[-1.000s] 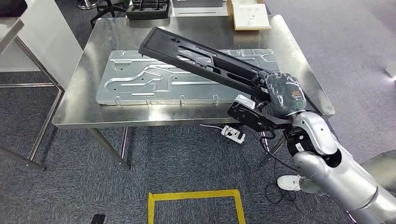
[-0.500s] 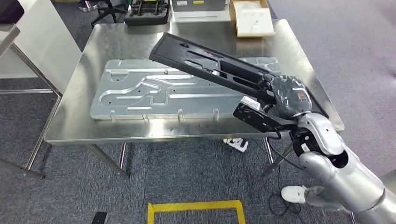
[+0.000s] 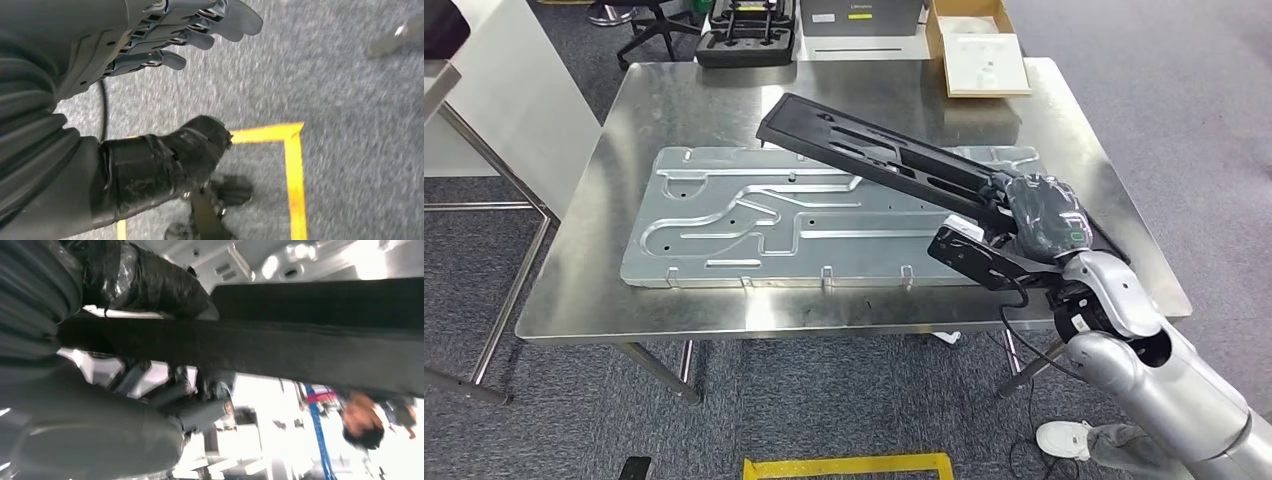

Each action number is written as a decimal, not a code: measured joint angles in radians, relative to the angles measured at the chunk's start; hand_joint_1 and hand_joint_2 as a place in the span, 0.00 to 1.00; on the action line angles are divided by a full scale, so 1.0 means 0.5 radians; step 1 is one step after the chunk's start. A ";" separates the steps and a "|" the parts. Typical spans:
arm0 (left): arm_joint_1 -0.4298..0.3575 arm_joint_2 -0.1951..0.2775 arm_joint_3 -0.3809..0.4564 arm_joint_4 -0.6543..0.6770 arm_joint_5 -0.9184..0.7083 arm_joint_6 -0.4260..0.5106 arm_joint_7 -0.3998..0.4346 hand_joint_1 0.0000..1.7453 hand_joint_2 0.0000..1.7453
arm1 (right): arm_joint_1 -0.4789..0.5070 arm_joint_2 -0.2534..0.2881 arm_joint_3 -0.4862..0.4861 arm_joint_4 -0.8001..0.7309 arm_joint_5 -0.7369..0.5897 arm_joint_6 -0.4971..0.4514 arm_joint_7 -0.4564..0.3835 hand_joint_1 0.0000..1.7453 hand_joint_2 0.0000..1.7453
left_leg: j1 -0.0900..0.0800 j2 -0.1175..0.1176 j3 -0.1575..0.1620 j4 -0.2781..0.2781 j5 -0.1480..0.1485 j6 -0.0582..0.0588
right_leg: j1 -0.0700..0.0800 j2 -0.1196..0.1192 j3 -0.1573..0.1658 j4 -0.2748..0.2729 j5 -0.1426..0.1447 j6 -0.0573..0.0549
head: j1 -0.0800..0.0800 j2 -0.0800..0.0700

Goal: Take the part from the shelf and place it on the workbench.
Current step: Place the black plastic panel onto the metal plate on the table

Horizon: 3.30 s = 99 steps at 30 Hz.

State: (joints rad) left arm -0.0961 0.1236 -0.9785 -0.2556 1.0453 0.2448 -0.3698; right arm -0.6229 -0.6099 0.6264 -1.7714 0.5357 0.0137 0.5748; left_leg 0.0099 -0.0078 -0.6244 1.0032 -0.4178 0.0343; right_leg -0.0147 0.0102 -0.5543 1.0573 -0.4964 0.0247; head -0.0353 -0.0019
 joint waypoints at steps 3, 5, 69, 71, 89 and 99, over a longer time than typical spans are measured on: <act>-0.005 0.002 0.000 0.000 0.000 0.000 -0.001 0.00 1.00 | 0.011 -0.006 -0.004 0.005 0.000 0.018 0.000 1.00 1.00 | -0.007 0.000 0.045 -0.006 -0.034 0.028 | -0.002 -0.004 -0.205 0.344 -0.111 0.010 | 0.002 0.000; -0.006 0.003 0.000 0.000 0.000 0.000 -0.005 0.00 1.00 | 0.033 -0.009 -0.003 0.014 -0.005 0.046 0.001 1.00 1.00 | -0.013 -0.003 0.081 -0.004 -0.068 0.032 | -0.004 -0.004 -0.346 0.506 -0.174 0.015 | 0.002 0.000; -0.007 -0.031 0.099 0.000 0.065 0.119 0.180 0.00 1.00 | 0.266 -0.041 0.065 0.199 0.356 0.314 0.013 0.00 0.00 | 0.011 0.000 0.233 -0.083 -0.118 0.002 | -0.055 -0.005 -0.303 0.320 0.057 0.053 | 0.009 0.000; -0.009 -0.029 0.099 0.000 0.057 0.115 0.192 0.00 1.00 | 0.267 -0.034 0.065 0.192 0.360 0.299 0.006 0.00 0.00 | 0.023 -0.005 0.207 -0.033 -0.146 -0.035 | -0.068 -0.009 -0.170 0.098 0.117 0.079 | 0.012 0.000; -0.019 -0.035 0.099 0.001 0.040 0.162 0.221 0.00 1.00 | 0.333 0.019 -0.048 -0.012 0.193 -0.076 0.016 0.00 0.00 | -0.075 0.006 0.213 0.067 -0.245 0.022 | 0.020 -0.011 -0.249 0.024 0.212 -0.064 | 0.014 0.000; -0.011 -0.048 0.099 0.001 0.074 0.199 0.164 0.00 0.25 | 0.376 0.037 -0.250 -0.045 -1.360 -0.726 -0.362 0.00 0.00 | -0.052 0.019 0.073 -0.012 -0.048 0.050 | -0.014 -0.013 -0.295 0.448 -0.079 0.027 | 0.019 0.000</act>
State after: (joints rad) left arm -0.1016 0.0997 -0.9289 -0.2552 1.0825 0.3446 -0.2876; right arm -0.4349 -0.5913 0.5013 -1.7941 -0.1444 -0.3492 0.3935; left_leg -0.0160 0.0016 -0.5879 0.9973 -0.4419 0.0591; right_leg -0.0216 0.0038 -0.7018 1.2815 -0.5359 0.0383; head -0.0259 -0.0019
